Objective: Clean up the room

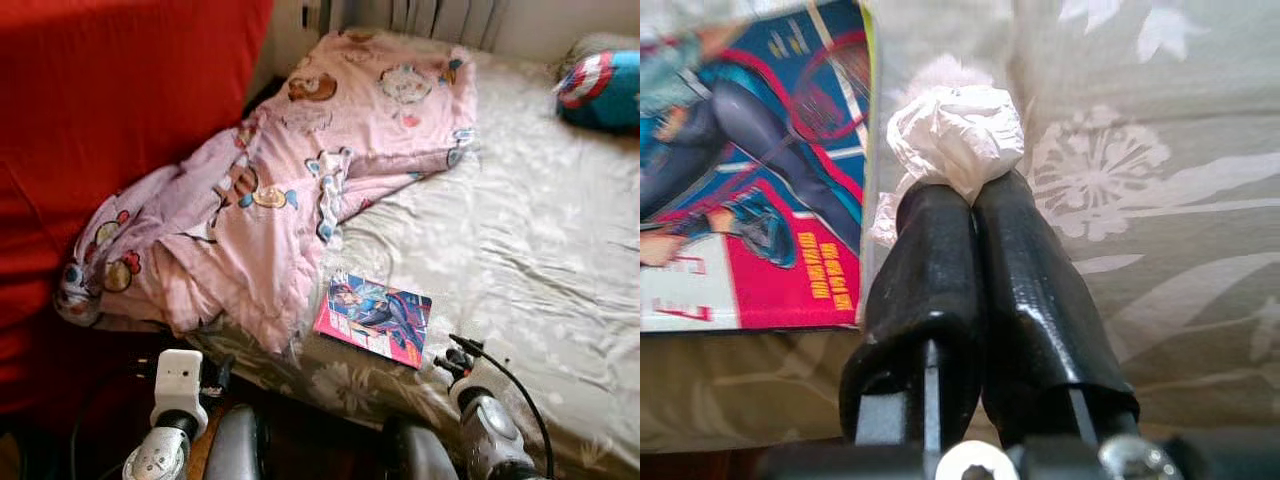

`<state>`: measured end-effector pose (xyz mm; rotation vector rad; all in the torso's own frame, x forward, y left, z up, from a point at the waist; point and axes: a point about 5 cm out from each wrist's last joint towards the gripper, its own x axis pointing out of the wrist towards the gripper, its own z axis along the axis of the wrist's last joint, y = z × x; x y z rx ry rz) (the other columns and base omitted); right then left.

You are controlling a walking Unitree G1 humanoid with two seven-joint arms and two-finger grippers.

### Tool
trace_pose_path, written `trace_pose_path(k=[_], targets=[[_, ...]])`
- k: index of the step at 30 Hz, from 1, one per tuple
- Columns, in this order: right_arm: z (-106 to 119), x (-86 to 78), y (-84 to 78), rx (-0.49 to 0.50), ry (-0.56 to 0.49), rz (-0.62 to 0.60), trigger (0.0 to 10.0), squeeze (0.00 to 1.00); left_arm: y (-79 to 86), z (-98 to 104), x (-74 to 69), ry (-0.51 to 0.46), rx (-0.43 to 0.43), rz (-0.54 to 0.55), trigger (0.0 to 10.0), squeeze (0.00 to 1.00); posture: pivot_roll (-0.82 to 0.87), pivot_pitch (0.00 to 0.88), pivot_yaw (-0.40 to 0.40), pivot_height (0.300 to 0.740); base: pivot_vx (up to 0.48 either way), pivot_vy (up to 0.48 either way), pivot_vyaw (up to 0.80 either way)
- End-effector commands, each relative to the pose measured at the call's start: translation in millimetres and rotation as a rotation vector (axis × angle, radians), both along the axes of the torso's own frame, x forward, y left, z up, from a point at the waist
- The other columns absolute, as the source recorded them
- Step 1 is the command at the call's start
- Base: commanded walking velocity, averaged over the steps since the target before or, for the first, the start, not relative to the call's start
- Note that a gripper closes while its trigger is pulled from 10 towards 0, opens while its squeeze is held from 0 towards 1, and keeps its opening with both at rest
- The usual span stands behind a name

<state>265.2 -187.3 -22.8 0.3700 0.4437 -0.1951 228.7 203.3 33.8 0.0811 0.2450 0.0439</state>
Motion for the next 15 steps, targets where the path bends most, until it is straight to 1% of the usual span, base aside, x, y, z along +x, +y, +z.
trace_pose_path(k=[1, 2, 4, 6, 10, 11, 13, 15], targets=[[-6, -9.6, 1.8, -0.010, 0.009, 0.036, 10.0, 0.00, 3.3, -11, -3.4, 0.033, -0.017, 0.030, 10.0, 0.00, 0.11, 0.009, -0.093, 0.606, 0.000, 0.000, 0.00], [-8, -11.6, 2.7, -0.011, 0.013, 0.045, 10.0, 0.00, 4.0, -13, -3.4, 0.037, -0.018, 0.034, 10.0, 0.00, 0.11, 0.009, -0.093, 0.606, 0.000, 0.000, 0.00], [-17, -23.2, 4.7, -0.012, 0.052, 0.063, 10.0, 0.00, 8.7, -26, -2.7, 0.076, -0.052, 0.082, 10.0, 0.00, 0.10, 0.000, -0.094, 0.606, 0.000, 0.000, 0.00], [-20, -27.5, 4.5, -0.009, 0.068, 0.068, 10.0, 0.00, 10.2, -32, -3.9, 0.102, -0.068, 0.103, 10.0, 0.00, 0.10, 0.000, -0.093, 0.606, 0.000, 0.000, 0.00], [-23, -31.4, 3.5, -0.011, 0.088, 0.072, 10.0, 0.00, 10.1, -40, -4.1, 0.128, -0.069, 0.101, 10.0, 0.00, 0.09, 0.000, -0.087, 0.606, 0.000, 0.000, 0.00], [-27, -35.4, 3.6, -0.028, 0.114, 0.098, 10.0, 0.00, 10.9, -48, -5.7, 0.161, -0.078, 0.110, 10.0, 0.00, 0.09, 0.000, -0.084, 0.611, 0.000, 0.000, 0.00], [-29, -37.7, 3.8, -0.056, 0.135, 0.122, 10.0, 0.00, 12.0, -53, -6.9, 0.183, -0.085, 0.120, 10.0, 0.00, 0.09, 0.000, -0.084, 0.621, 0.000, 0.000, 0.00], [-33, -42.3, 4.8, -0.033, 0.167, 0.125, 10.0, 0.00, 14.0, -62, -10.5, 0.221, -0.083, 0.124, 10.0, 0.00, 0.09, 0.000, -0.082, 0.636, 0.000, 0.000, 0.00]])
